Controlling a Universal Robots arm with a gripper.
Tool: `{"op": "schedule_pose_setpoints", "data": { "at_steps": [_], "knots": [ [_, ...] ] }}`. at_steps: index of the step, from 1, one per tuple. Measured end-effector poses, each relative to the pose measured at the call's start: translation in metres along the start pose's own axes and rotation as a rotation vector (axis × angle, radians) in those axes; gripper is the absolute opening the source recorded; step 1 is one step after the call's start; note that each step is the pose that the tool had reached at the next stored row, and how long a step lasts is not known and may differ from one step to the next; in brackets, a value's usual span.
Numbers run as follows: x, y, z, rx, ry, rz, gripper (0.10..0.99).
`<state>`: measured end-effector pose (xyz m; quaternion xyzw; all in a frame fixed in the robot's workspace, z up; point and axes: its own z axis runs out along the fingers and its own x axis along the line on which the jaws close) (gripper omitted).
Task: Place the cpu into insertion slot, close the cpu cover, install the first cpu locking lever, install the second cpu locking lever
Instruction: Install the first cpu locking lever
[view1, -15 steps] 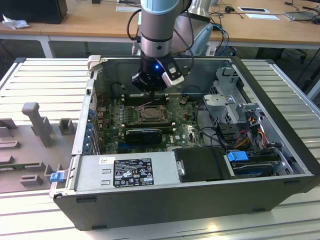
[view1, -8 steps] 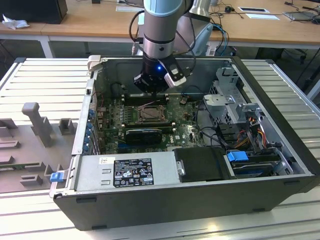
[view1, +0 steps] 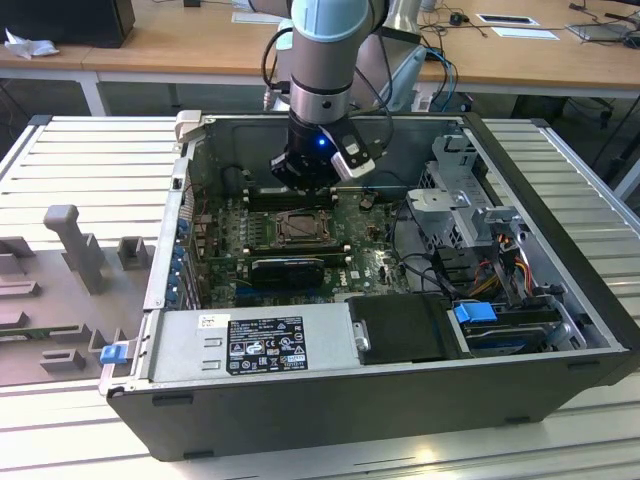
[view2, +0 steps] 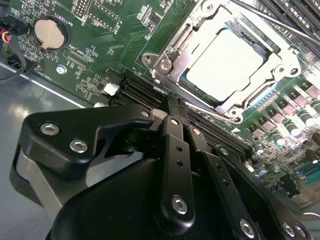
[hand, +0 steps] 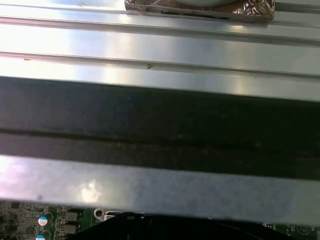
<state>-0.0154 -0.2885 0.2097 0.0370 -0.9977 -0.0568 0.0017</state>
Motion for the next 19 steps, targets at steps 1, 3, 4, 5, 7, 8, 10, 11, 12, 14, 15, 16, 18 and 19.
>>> {"op": "schedule_pose_setpoints", "data": {
  "at_steps": [1, 3, 4, 5, 7, 8, 10, 11, 12, 14, 15, 16, 18, 19],
  "knots": [
    [-0.0006, -0.0001, 0.0002, 0.001, 0.0001, 0.000, 0.106],
    [-0.0025, -0.0006, 0.0034, 0.002, 0.0001, 0.000, 0.106],
    [-0.0026, -0.0006, 0.0037, 0.002, 0.0002, 0.000, 0.106],
    [-0.0027, -0.0007, 0.0044, 0.002, 0.0002, 0.000, 0.106],
    [-0.0027, -0.0008, 0.0050, 0.003, 0.0003, 0.000, 0.106],
    [-0.0028, -0.0008, 0.0052, 0.003, 0.0004, 0.000, 0.106],
    [-0.0028, -0.0015, 0.0060, 0.005, 0.0006, 0.000, 0.106],
    [-0.0029, -0.0020, 0.0061, 0.005, 0.0004, 0.000, 0.106],
    [-0.0028, -0.0028, 0.0060, 0.004, 0.0004, 0.000, 0.106],
    [-0.0028, -0.0037, 0.0061, 0.004, 0.0005, 0.000, 0.106],
    [-0.0028, -0.0040, 0.0061, 0.004, 0.0006, 0.000, 0.106],
    [-0.0027, -0.0050, 0.0061, 0.004, 0.0007, 0.000, 0.106],
    [-0.0026, -0.0068, 0.0069, 0.004, 0.0009, 0.000, 0.106],
    [-0.0025, -0.0072, 0.0073, 0.004, 0.0007, 0.000, 0.106]
  ]
}}
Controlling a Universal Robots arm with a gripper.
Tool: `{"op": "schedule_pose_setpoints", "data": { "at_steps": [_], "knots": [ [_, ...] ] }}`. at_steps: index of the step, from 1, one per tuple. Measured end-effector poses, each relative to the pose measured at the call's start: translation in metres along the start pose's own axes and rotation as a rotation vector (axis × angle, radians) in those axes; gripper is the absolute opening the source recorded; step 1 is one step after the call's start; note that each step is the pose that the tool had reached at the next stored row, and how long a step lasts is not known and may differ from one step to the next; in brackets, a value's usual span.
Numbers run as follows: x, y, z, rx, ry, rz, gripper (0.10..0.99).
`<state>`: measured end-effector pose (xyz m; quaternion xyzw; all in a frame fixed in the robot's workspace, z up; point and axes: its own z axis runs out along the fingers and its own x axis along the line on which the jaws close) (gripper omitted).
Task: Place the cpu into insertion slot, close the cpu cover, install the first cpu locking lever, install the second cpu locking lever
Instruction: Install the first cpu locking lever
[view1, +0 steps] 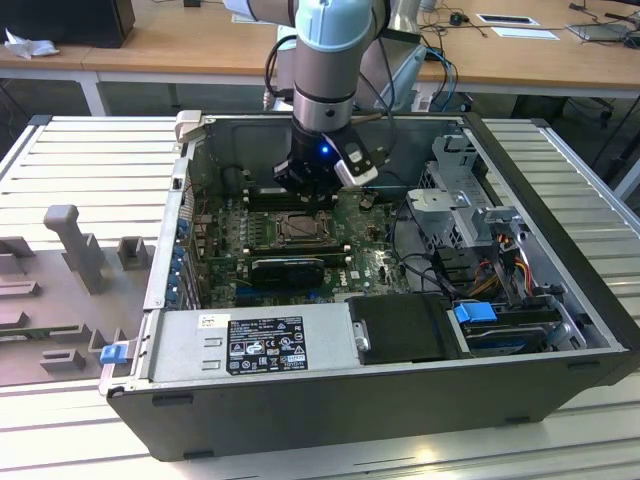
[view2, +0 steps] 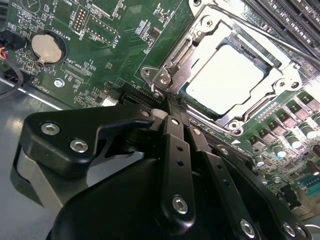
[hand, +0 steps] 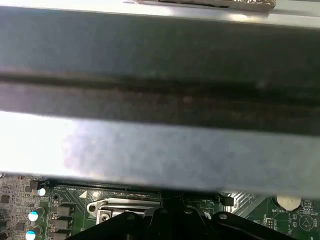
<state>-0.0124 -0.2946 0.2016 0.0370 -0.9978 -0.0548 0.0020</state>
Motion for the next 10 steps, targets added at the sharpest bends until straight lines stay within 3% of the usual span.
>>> {"op": "schedule_pose_setpoints", "data": {
  "at_steps": [4, 8, 10],
  "knots": [
    [0.0000, -0.0002, 0.0002, -0.003, -0.0001, 0.000, 0.106],
    [0.0000, -0.0001, 0.0004, -0.018, -0.0014, 0.000, 0.106],
    [0.0000, 0.0000, -0.0003, -0.021, -0.0016, 0.000, 0.106]
  ]
}}
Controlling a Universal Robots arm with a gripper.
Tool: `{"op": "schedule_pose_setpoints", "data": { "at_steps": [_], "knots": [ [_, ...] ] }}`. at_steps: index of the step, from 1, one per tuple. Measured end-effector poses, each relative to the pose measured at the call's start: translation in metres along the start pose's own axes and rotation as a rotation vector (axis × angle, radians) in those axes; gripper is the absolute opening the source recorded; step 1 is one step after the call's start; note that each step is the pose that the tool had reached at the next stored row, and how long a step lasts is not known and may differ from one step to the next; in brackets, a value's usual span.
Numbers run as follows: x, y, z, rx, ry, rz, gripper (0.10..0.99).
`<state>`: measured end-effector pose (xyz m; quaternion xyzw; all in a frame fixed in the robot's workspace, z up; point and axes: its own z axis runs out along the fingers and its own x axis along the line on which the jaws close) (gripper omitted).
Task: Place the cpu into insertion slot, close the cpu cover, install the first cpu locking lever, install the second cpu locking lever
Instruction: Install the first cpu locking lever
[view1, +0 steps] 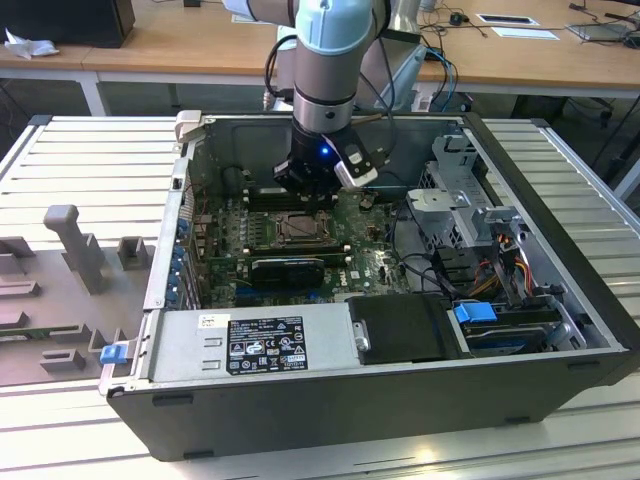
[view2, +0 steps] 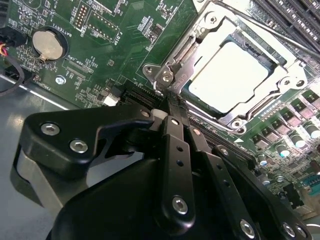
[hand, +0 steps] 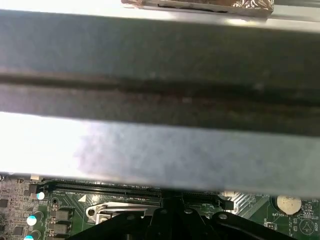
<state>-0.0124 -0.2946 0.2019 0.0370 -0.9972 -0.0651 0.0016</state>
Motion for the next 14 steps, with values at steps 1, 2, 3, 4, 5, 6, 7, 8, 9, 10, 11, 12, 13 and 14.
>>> {"op": "schedule_pose_setpoints", "data": {
  "at_steps": [1, 2, 3, 4, 5, 6, 7, 8, 9, 10, 11, 12, 13, 14],
  "knots": [
    [0.0000, 0.0002, -0.0010, 0.000, -0.0001, 0.000, 0.106],
    [0.0000, 0.0003, -0.0023, 0.000, 0.0001, 0.000, 0.106],
    [0.0000, 0.0010, -0.0075, 0.000, 0.0000, 0.000, 0.106],
    [0.0000, 0.0012, -0.0094, 0.000, 0.0001, 0.000, 0.106],
    [0.0000, 0.0015, -0.0114, 0.000, 0.0001, 0.000, 0.106],
    [0.0000, 0.0019, -0.0150, 0.000, 0.0001, 0.000, 0.106],
    [0.0000, 0.0022, -0.0171, 0.000, 0.0001, 0.000, 0.106],
    [0.0000, 0.0026, -0.0204, 0.000, 0.0002, 0.000, 0.106],
    [-0.0001, 0.0031, -0.0239, 0.000, 0.0001, 0.000, 0.106],
    [0.0000, 0.0032, -0.0251, 0.000, 0.0002, 0.000, 0.106],
    [-0.0001, 0.0032, -0.0258, 0.000, 0.0001, 0.000, 0.106],
    [-0.0003, 0.0028, -0.0258, 0.000, 0.0001, 0.000, 0.106],
    [-0.0003, 0.0022, -0.0260, 0.001, 0.0002, 0.000, 0.106],
    [-0.0002, 0.0015, -0.0260, 0.000, 0.0002, 0.000, 0.106]
  ]
}}
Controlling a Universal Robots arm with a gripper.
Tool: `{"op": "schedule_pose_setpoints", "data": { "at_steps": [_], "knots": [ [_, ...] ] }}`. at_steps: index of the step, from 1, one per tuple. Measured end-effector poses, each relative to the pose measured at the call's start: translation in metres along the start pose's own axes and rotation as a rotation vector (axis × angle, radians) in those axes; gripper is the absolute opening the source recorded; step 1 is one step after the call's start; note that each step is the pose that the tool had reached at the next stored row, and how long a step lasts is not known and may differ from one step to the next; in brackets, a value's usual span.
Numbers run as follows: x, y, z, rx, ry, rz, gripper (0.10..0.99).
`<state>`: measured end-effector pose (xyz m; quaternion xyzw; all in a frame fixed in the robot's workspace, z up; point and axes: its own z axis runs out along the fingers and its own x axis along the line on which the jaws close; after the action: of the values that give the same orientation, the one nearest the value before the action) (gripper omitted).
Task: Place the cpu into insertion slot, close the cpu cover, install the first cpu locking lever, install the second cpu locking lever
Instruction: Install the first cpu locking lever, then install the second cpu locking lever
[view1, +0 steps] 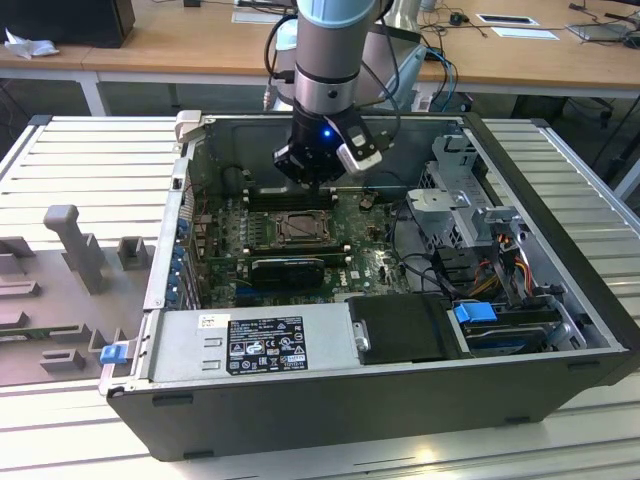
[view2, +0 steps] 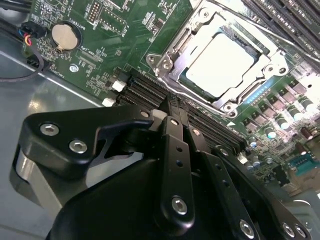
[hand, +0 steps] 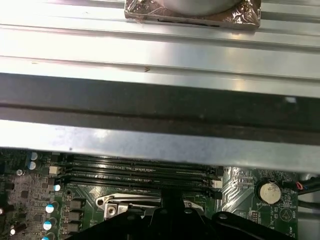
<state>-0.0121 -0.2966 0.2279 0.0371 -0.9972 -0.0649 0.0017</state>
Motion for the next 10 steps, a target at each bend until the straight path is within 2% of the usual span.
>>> {"op": "schedule_pose_setpoints", "data": {
  "at_steps": [10],
  "knots": [
    [0.0003, -0.0056, -0.0007, 0.000, -0.0001, 0.000, 0.106]
  ]
}}
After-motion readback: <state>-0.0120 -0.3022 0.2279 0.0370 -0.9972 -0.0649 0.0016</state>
